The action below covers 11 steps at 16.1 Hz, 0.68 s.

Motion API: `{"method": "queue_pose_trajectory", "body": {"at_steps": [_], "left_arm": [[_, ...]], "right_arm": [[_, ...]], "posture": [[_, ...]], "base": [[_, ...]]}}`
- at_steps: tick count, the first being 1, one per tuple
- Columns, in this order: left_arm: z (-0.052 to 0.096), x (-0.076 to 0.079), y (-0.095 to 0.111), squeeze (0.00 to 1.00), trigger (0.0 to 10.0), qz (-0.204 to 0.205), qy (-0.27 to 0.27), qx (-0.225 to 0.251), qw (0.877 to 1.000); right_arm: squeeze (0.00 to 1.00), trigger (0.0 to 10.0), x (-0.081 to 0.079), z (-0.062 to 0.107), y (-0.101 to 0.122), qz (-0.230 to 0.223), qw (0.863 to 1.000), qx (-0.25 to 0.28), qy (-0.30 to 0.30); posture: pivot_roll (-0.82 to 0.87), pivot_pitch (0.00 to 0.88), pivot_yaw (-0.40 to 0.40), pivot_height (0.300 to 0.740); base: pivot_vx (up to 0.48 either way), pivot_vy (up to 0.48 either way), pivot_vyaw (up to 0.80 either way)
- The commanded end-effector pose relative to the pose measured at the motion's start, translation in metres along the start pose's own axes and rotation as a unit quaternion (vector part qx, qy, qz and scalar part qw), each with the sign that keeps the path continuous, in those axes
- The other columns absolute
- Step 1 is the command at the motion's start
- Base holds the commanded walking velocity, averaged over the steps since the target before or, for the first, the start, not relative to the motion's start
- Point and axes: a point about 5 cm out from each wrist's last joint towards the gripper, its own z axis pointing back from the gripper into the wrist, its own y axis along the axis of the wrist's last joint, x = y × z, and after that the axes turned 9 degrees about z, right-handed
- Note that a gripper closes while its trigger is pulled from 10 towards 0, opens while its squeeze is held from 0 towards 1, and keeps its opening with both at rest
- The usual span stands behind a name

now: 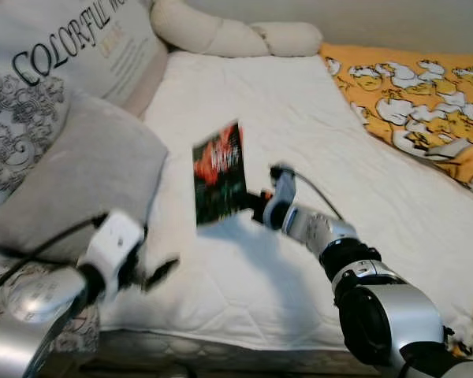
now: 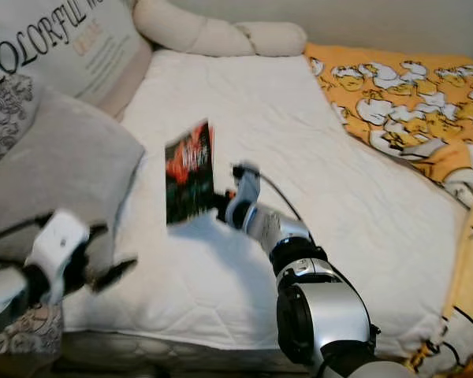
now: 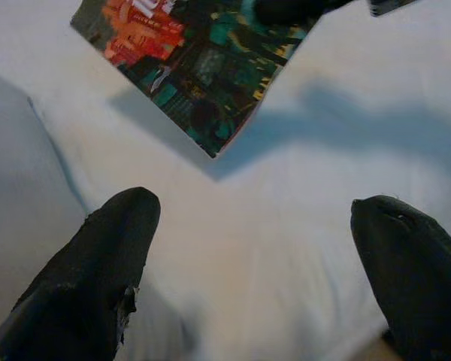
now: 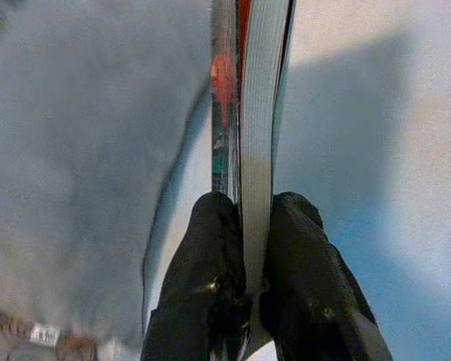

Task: Clean up the room

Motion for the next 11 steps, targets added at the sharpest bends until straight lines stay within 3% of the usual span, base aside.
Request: {"method": "queue_pose_trajectory", "body": {"at_steps": [1,5,8,9,11], "left_arm": [[0.007,0.003,0.003,0.00,10.0,-0.005,-0.012,-0.004,1.000],[0.024,0.009,0.002,0.00,10.0,-0.012,-0.023,-0.032,0.999],[0.030,0.015,0.004,0.00,10.0,-0.014,-0.030,-0.043,0.999],[0.029,0.017,0.006,0.00,10.0,-0.012,-0.033,-0.042,0.999],[0.027,0.019,0.006,0.00,10.0,-0.010,-0.034,-0.040,0.999]], "right_arm": [[0.00,10.0,-0.003,-0.001,0.004,-0.004,1.000,0.008,0.011],[0.00,10.0,0.000,-0.004,-0.027,0.005,0.999,-0.041,-0.018],[0.00,10.0,0.012,-0.002,-0.044,0.075,0.990,-0.081,-0.090],[0.95,10.0,0.020,0.002,-0.046,0.079,0.985,-0.089,-0.126],[1.00,10.0,0.023,0.004,-0.048,0.082,0.982,-0.093,-0.140]], "posture": [[0.16,0.000,-0.056,0.740],[0.22,0.000,-0.059,0.740],[0.24,0.036,-0.063,0.740],[0.24,0.043,-0.067,0.740],[0.23,0.038,-0.071,0.740]], "base": [[0.000,0.000,0.00],[0.000,0.000,0.00],[0.000,0.000,0.00],[0.000,0.000,0.00],[0.000,0.000,0.00]]}}
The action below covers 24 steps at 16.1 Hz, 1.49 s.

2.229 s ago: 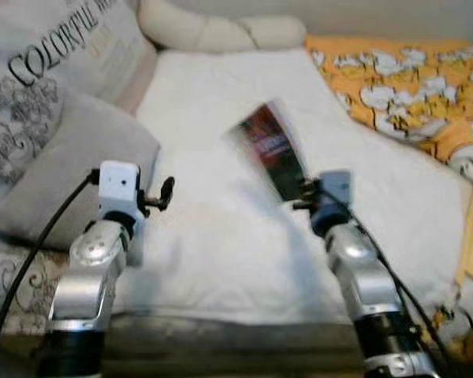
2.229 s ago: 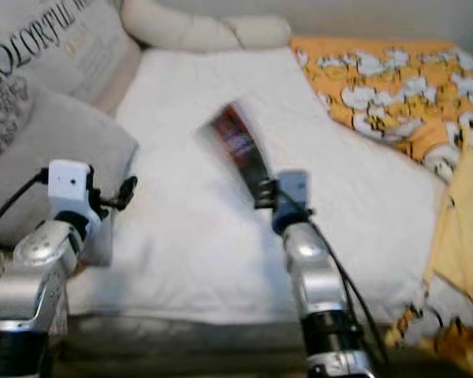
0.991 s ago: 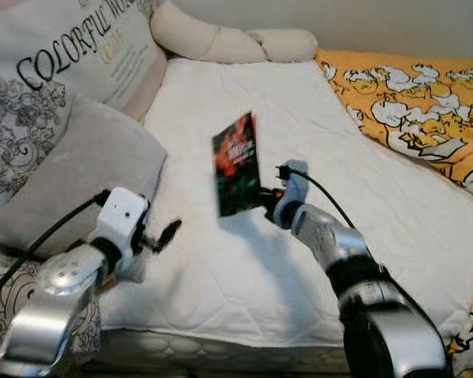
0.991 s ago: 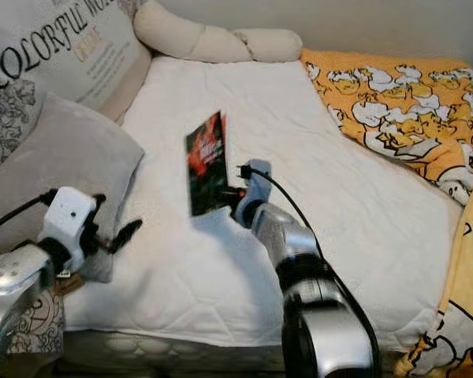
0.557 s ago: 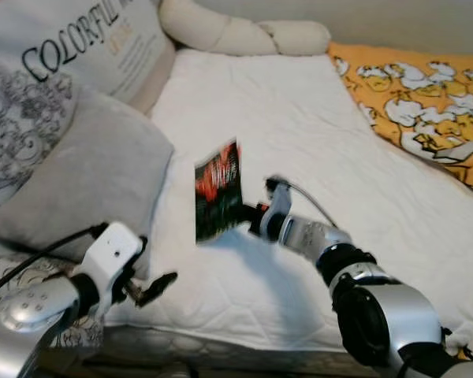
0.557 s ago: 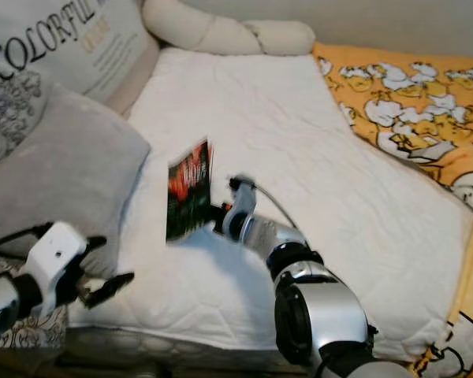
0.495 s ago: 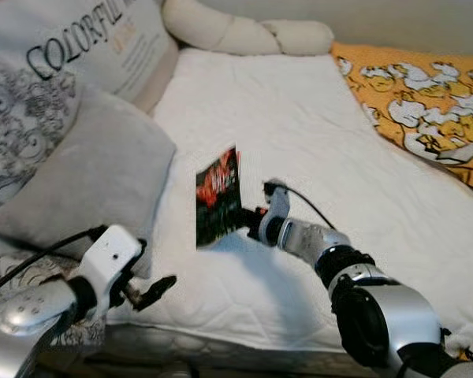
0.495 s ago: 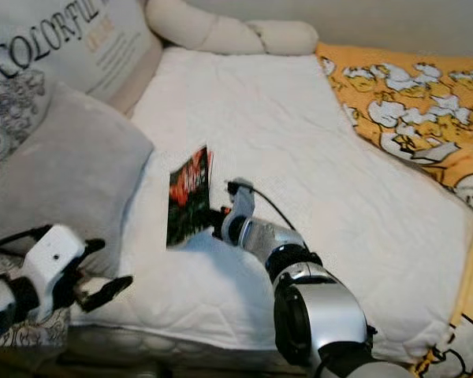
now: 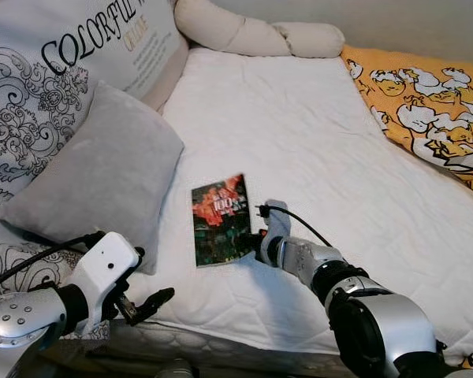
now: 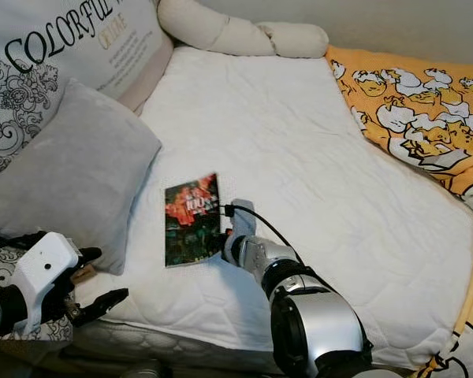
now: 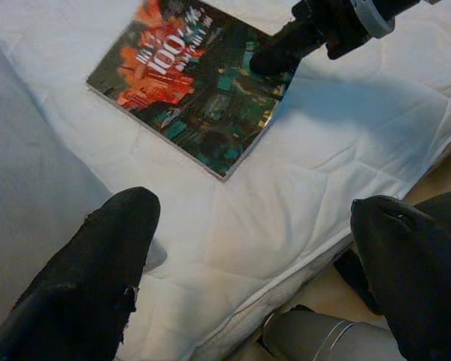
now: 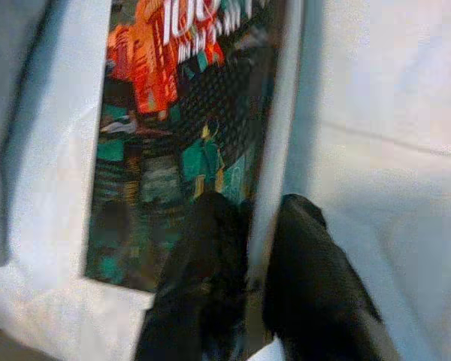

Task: Clean up the room

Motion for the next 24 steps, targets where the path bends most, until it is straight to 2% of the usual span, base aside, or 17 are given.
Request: {"method": "queue_pose_trajectory", "body": {"at_steps": [1,6,9,10,12,13,14,15,17,20,24], "left_arm": [[-0.002,0.003,0.002,0.00,10.0,-0.001,-0.002,0.006,1.000],[-0.014,-0.002,0.000,0.00,10.0,0.004,0.007,0.009,1.000],[-0.024,-0.005,0.000,0.00,10.0,0.002,0.008,0.013,1.000],[-0.035,-0.008,0.003,0.00,10.0,0.000,0.009,0.023,1.000],[-0.043,-0.010,0.005,0.00,10.0,0.008,0.018,0.037,0.999],[-0.048,-0.011,0.007,0.00,10.0,0.020,0.027,0.048,0.998],[-0.056,-0.013,0.012,0.00,10.0,0.053,0.046,0.078,0.995],[-0.061,-0.015,0.016,0.00,10.0,0.078,0.067,0.106,0.989],[-0.069,-0.020,0.023,0.00,10.0,0.108,0.113,0.145,0.977],[-0.075,-0.020,0.024,0.00,10.0,0.136,0.148,0.164,0.966],[-0.076,-0.016,0.018,0.00,10.0,0.147,0.178,0.169,0.958]], "right_arm": [[1.00,10.0,0.008,0.002,-0.001,0.007,1.000,-0.001,-0.017],[1.00,10.0,0.015,0.004,-0.014,0.014,1.000,-0.025,-0.007],[1.00,10.0,0.020,0.007,-0.012,0.027,0.999,-0.012,0.020],[1.00,10.0,0.030,0.012,-0.010,0.021,0.999,0.000,0.031],[1.00,10.0,0.039,0.016,-0.006,0.006,0.999,0.022,0.030],[1.00,10.0,0.044,0.019,-0.003,-0.002,0.999,0.038,0.032],[1.00,10.0,0.053,0.025,0.003,-0.027,0.996,0.069,0.042],[1.00,10.0,0.060,0.030,0.007,-0.023,0.995,0.093,0.035],[1.00,10.0,0.070,0.043,0.015,0.025,0.989,0.144,0.001],[1.00,10.0,0.061,0.061,0.008,0.068,0.981,0.181,-0.033],[1.00,10.0,0.054,0.080,-0.004,0.048,0.963,0.229,-0.131]], "posture": [[0.23,0.031,-0.075,0.740],[0.19,0.000,-0.076,0.740],[0.14,0.000,-0.063,0.740],[0.12,0.000,-0.053,0.740],[0.09,0.000,-0.041,0.740],[0.09,0.000,-0.040,0.740],[0.07,0.000,-0.036,0.740],[0.06,0.000,-0.033,0.740],[0.03,0.000,-0.024,0.740],[0.00,0.000,-0.013,0.740],[0.01,0.000,-0.018,0.740]], "base": [[0.000,0.000,0.00],[0.000,0.000,0.00],[0.000,0.000,0.00],[0.000,0.000,0.00],[0.000,0.000,0.00],[0.000,0.000,0.00],[0.000,0.000,0.00],[0.000,0.000,0.00],[0.000,0.000,0.00],[0.000,-0.096,0.00],[0.000,-0.355,0.00]]}}
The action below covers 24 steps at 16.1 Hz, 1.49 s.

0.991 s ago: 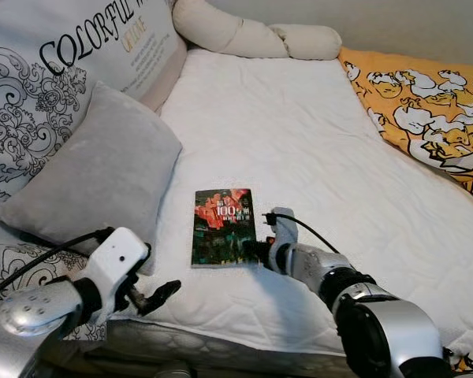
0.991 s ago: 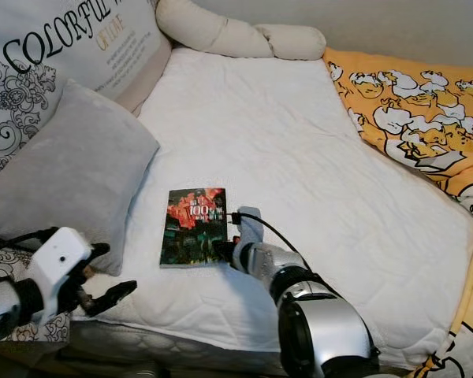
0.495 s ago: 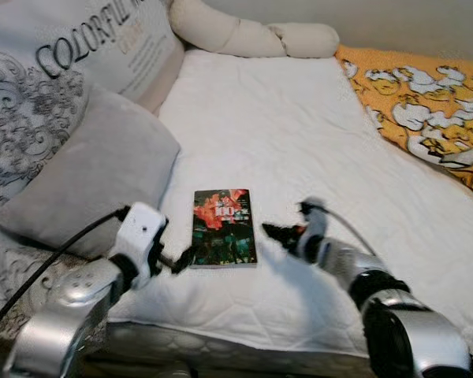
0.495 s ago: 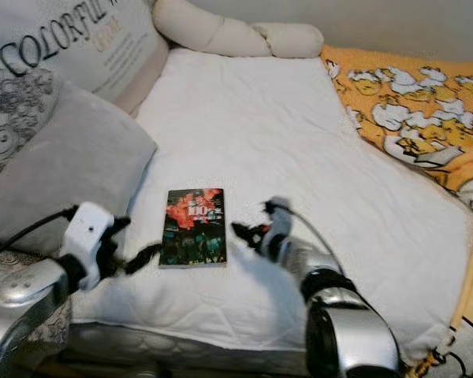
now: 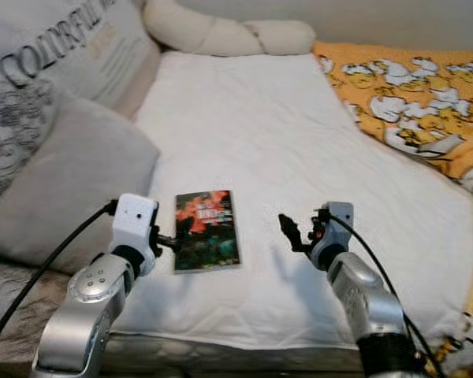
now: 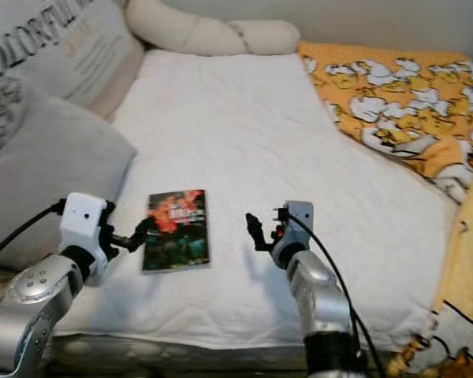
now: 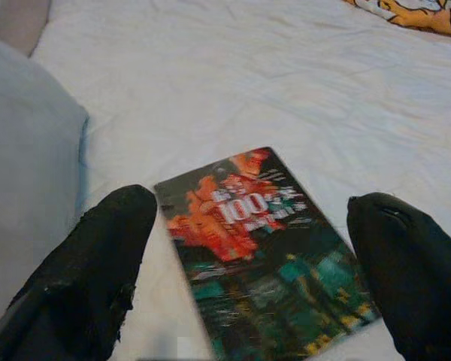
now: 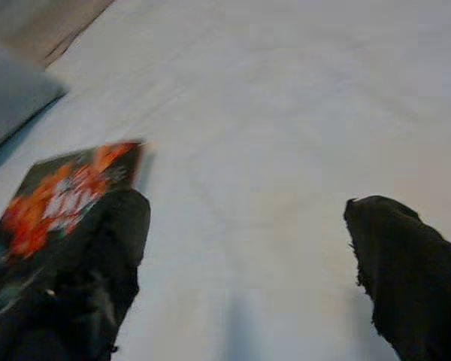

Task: Clean up the room

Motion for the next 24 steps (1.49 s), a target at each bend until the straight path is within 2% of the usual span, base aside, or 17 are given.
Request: {"method": "queue_pose_trajectory", "body": {"at_steps": [1,2,4,5,8,10,13,15,20,21,24], "left_arm": [[0.000,0.000,0.000,0.00,10.0,-0.002,0.005,0.004,1.000],[0.001,-0.002,0.000,0.00,10.0,-0.004,0.012,0.006,1.000],[0.001,-0.005,0.000,0.00,10.0,-0.004,0.021,0.010,1.000],[0.001,-0.008,0.002,0.00,10.0,-0.003,0.036,0.018,0.999],[0.001,-0.013,0.002,0.00,10.0,-0.002,0.054,0.024,0.998],[0.000,-0.014,0.003,0.00,10.0,-0.004,0.055,0.027,0.998],[-0.001,-0.017,0.003,0.00,10.0,-0.006,0.055,0.029,0.998],[-0.002,-0.018,0.003,0.00,10.0,-0.012,0.053,0.030,0.998],[-0.002,-0.020,0.005,0.00,10.0,-0.017,0.053,0.031,0.998],[-0.003,-0.022,0.005,0.00,10.0,-0.018,0.054,0.032,0.998],[-0.004,-0.023,0.008,0.00,10.0,-0.002,0.061,0.043,0.997]], "right_arm": [[1.00,10.0,0.007,0.008,0.003,-0.022,0.999,0.013,-0.032],[1.00,10.0,0.009,0.012,0.006,0.009,0.999,0.011,-0.050],[1.00,10.0,0.009,0.014,0.008,0.016,0.998,0.015,-0.054],[1.00,10.0,0.010,0.015,0.016,0.015,0.998,0.027,-0.055],[1.00,10.0,0.012,0.016,0.028,0.066,0.994,0.071,-0.056],[1.00,10.0,0.013,0.020,0.032,0.020,0.994,0.090,-0.051],[1.00,10.0,0.015,0.023,0.031,0.038,0.993,0.088,-0.067],[1.00,10.0,0.013,0.022,0.030,0.111,0.988,0.088,-0.067],[1.00,10.0,0.007,0.020,0.031,0.091,0.990,0.097,-0.055],[1.00,10.0,0.006,0.020,0.031,0.100,0.988,0.096,-0.072],[1.00,10.0,0.005,0.020,0.029,0.092,0.989,0.090,-0.075]], "posture": [[0.01,0.000,-0.020,0.740],[0.01,0.000,-0.026,0.740],[0.01,0.000,-0.026,0.740],[0.02,0.000,-0.041,0.740],[0.02,0.000,-0.051,0.740],[0.02,0.000,-0.055,0.740],[0.02,0.000,-0.049,0.740],[0.02,0.000,-0.045,0.740],[0.02,0.000,-0.040,0.740],[0.02,0.000,-0.036,0.740],[0.02,0.000,-0.033,0.740]], "base": [[0.000,-0.364,0.00],[0.000,-0.364,0.00],[0.000,-0.362,0.00],[0.000,-0.360,0.00],[0.000,-0.361,0.00],[0.000,-0.356,0.00],[0.000,-0.341,0.00],[0.000,-0.326,0.00],[0.000,-0.325,0.00],[0.000,-0.326,0.00],[0.000,-0.080,0.00]]}}
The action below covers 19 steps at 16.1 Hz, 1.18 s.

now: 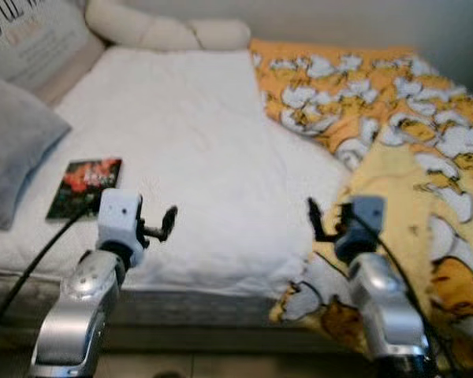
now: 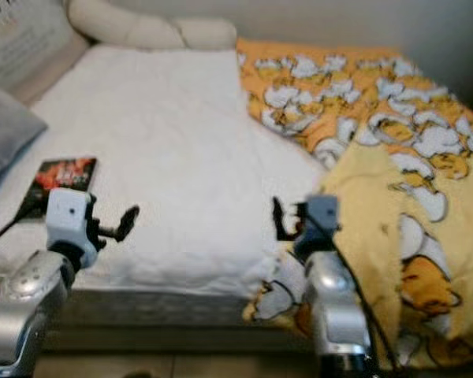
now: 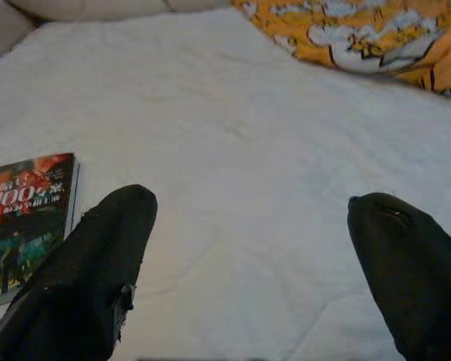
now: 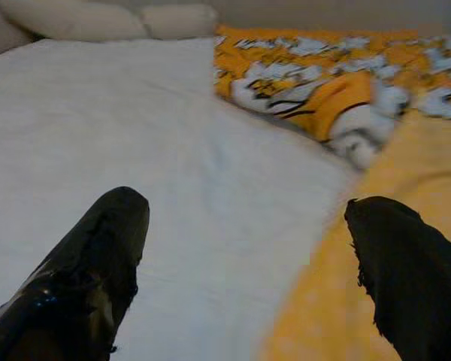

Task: Clean up the room

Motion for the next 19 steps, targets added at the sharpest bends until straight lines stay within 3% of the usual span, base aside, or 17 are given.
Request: {"method": "queue_pose_trajectory", "body": {"at_steps": [1,2,3,6,10,12,14,19], "left_arm": [[0.000,-0.005,0.002,0.00,10.0,-0.004,0.011,0.003,1.000],[0.000,-0.006,0.003,0.00,10.0,-0.008,0.011,0.005,1.000],[-0.001,-0.006,0.004,0.00,10.0,-0.008,0.010,0.007,1.000],[-0.002,-0.004,0.006,0.00,10.0,-0.007,0.003,0.011,1.000],[-0.008,-0.003,0.010,0.00,10.0,-0.016,-0.006,0.014,1.000],[-0.008,-0.003,0.011,0.00,10.0,-0.016,-0.006,0.015,1.000],[-0.009,-0.004,0.011,0.00,10.0,-0.015,-0.005,0.015,1.000],[-0.010,-0.003,0.011,0.00,10.0,-0.014,-0.008,0.014,1.000]], "right_arm": [[1.00,10.0,-0.008,-0.001,0.003,-0.010,1.000,0.000,0.019],[1.00,10.0,-0.008,-0.001,0.003,-0.010,1.000,0.003,0.019],[0.00,10.0,-0.011,-0.003,0.005,-0.023,0.999,0.008,0.026],[0.00,10.0,-0.019,-0.005,0.008,-0.036,0.999,0.008,0.035],[0.00,10.0,-0.019,-0.009,0.009,-0.018,0.999,0.010,0.034],[0.00,10.0,-0.020,-0.010,0.010,-0.035,0.999,0.007,0.038],[0.00,10.0,-0.022,-0.010,0.010,-0.036,0.998,0.004,0.043],[0.00,10.0,-0.021,-0.012,0.009,-0.010,0.999,0.002,0.047]], "posture": [[0.02,0.000,-0.035,0.740],[0.02,0.000,-0.034,0.740],[0.02,0.000,-0.032,0.740],[0.02,0.000,-0.030,0.740],[0.02,0.000,-0.022,0.740],[0.02,0.000,-0.021,0.740],[0.02,0.000,-0.022,0.740],[0.01,0.000,-0.021,0.740]], "base": [[0.000,0.000,0.00],[0.000,0.000,0.00],[0.000,0.000,0.00],[0.000,0.000,0.00],[0.000,0.000,0.00],[0.000,0.000,0.00],[0.240,0.000,-0.80],[0.277,0.000,0.00]]}}
